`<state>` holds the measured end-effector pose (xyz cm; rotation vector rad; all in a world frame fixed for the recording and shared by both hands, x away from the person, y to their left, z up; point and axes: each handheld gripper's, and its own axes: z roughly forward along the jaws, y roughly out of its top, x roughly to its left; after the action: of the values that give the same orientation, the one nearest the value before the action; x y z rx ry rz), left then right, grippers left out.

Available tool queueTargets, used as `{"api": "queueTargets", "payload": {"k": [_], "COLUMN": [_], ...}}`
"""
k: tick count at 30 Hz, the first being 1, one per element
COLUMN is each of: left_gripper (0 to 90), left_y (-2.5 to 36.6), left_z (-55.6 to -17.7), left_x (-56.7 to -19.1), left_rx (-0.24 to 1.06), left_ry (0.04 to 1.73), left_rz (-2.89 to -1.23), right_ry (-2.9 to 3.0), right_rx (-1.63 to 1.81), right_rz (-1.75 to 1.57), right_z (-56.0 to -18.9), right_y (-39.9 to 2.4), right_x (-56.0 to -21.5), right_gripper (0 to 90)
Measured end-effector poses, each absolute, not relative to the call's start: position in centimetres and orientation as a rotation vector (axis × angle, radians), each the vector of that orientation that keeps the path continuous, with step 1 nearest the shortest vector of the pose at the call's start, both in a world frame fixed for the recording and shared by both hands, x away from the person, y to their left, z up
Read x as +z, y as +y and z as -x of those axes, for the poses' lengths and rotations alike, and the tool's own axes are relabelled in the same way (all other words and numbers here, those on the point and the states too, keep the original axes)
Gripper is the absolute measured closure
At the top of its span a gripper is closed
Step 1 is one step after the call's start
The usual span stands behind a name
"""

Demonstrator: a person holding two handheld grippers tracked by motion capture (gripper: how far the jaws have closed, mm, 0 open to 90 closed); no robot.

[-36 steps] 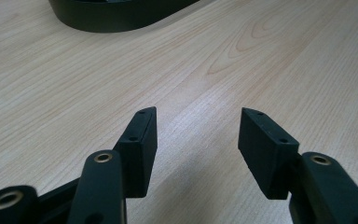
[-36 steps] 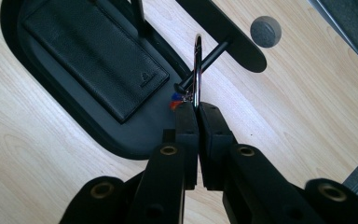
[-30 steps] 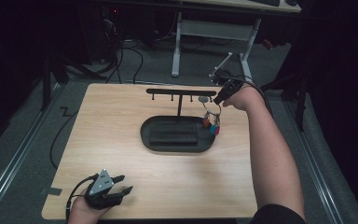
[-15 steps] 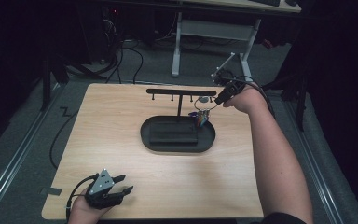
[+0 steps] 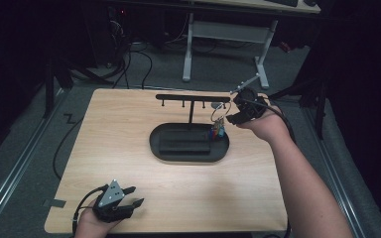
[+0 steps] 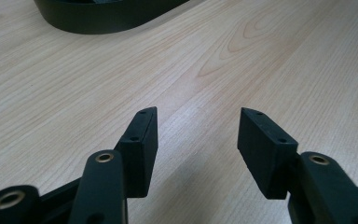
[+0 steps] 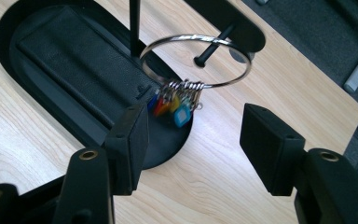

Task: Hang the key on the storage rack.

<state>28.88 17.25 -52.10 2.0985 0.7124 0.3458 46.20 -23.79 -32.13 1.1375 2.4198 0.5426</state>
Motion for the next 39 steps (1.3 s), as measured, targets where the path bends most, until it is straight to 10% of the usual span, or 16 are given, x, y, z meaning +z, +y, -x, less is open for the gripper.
{"api": "queueTargets", "payload": {"k": [39], "left_gripper": [31.7], "left_y": [16.3], "left_z": [-28.3], "left_x": [-52.1], "left_rx": [0.352], "left_ry": [0.682], "left_rz": [-2.139], "right_ry": [2.103], "right_rx": [1.027], "right_rz": [-1.248], "right_z": [-30.3], "right_y": [-27.4], "right_x": [-48.9], "right_gripper": [22.1]}}
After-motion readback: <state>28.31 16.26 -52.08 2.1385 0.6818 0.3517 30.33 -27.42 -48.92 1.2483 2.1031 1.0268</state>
